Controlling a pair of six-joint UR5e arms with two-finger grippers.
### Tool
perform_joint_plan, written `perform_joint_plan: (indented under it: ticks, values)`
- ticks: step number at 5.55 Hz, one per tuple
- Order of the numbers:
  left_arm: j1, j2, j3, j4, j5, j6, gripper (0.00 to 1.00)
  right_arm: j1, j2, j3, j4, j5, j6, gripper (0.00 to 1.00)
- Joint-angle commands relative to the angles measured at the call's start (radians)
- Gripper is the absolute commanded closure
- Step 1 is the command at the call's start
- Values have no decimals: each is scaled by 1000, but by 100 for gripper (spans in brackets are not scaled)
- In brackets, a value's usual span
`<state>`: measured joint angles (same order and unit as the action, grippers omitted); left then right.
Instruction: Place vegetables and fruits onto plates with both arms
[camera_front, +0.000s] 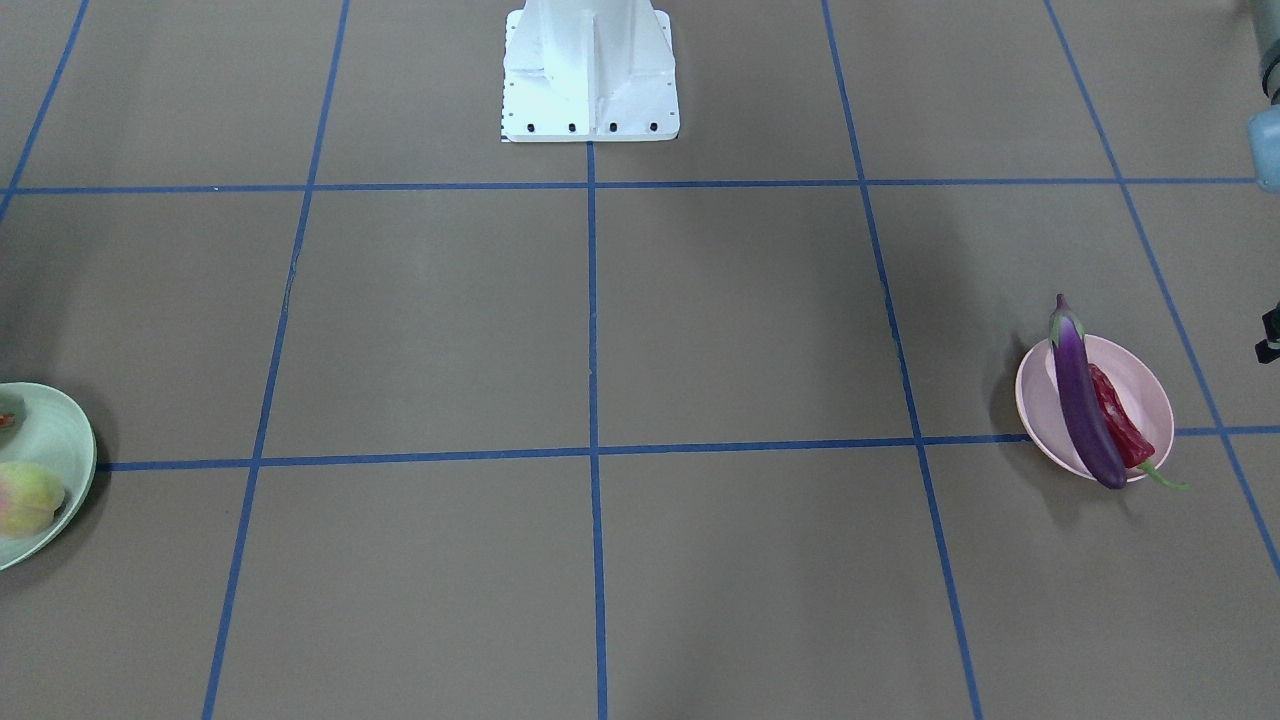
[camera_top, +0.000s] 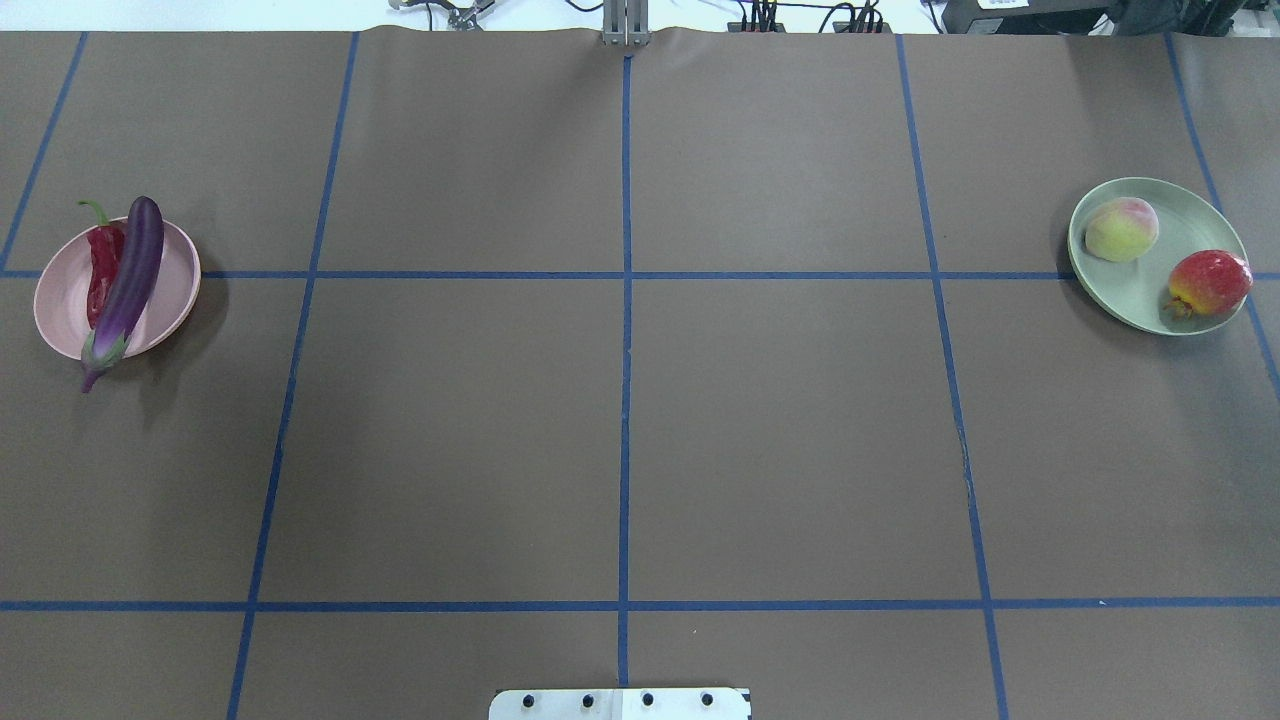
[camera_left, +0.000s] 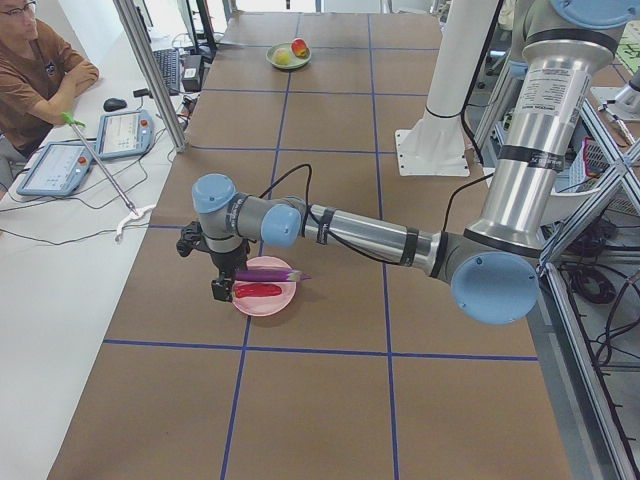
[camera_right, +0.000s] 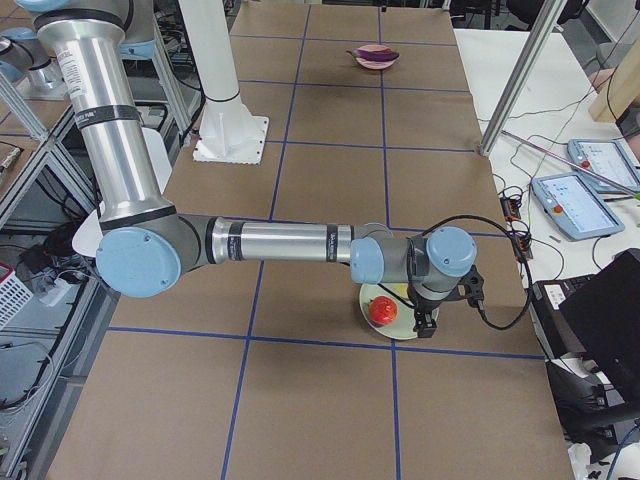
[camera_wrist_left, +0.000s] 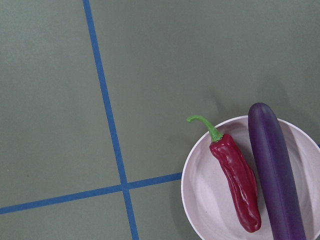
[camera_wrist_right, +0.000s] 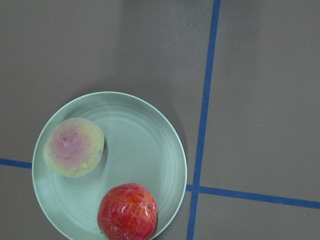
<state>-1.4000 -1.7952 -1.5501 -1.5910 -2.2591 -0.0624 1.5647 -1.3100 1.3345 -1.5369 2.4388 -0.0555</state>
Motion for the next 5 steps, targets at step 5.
perform_joint_plan:
  ticks: [5]
  values:
    - [1,-1,-5,-1,0,-4,0,-12,-14,-1,3,0,2,0]
